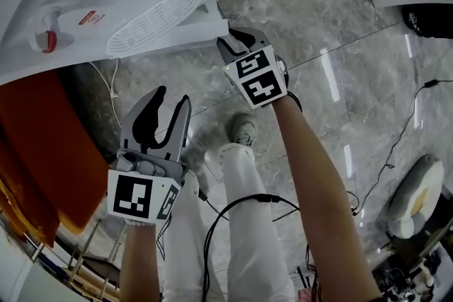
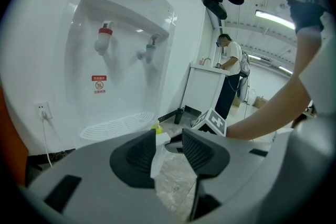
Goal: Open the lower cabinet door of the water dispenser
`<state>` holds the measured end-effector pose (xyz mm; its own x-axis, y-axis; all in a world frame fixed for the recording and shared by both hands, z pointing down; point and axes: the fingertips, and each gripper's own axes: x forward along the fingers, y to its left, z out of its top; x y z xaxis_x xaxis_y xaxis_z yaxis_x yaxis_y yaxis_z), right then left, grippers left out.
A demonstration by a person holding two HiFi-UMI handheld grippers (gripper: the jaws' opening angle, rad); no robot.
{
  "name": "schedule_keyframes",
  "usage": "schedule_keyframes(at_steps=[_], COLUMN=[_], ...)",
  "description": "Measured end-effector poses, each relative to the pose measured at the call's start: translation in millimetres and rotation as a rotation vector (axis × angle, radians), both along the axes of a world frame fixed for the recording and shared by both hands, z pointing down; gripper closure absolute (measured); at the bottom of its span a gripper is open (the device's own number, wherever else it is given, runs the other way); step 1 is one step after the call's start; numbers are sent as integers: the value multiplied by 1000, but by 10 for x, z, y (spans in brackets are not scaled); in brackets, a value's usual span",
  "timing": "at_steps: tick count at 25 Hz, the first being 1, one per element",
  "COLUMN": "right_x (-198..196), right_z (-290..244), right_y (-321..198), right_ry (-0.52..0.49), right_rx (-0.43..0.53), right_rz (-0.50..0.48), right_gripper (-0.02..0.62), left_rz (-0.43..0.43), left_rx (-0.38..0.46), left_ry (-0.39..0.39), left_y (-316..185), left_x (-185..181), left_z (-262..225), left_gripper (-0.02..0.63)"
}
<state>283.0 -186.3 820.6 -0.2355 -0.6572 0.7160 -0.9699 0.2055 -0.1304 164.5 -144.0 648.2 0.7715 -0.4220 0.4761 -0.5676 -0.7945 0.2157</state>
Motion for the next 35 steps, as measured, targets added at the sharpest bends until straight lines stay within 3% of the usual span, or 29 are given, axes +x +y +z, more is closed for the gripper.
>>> schedule_keyframes(at_steps=[17, 28, 30, 32, 35], right_x=[-684, -1031, -1051, -1041, -954], right_z=[27, 24, 17, -5, -75], right_y=[927, 1204, 1226, 1258, 1324], right_ry=[-59, -94, -91, -81, -88], right_rx=[-96, -145, -156, -154, -151], right_rz=[37, 53, 50, 50, 75], right_gripper=[510, 521, 536, 592, 592], left_rz=[51, 7, -12, -34, -60], left_rx=[-75, -154, -180, -210, -253], left_ry=[-48, -75, -71, -65, -82], left_y=[327, 347, 353, 369, 413], left_x=[-292, -478, -468, -431, -364], left_z=[124, 316, 345, 385, 511], left_gripper=[446, 431, 425, 419, 411])
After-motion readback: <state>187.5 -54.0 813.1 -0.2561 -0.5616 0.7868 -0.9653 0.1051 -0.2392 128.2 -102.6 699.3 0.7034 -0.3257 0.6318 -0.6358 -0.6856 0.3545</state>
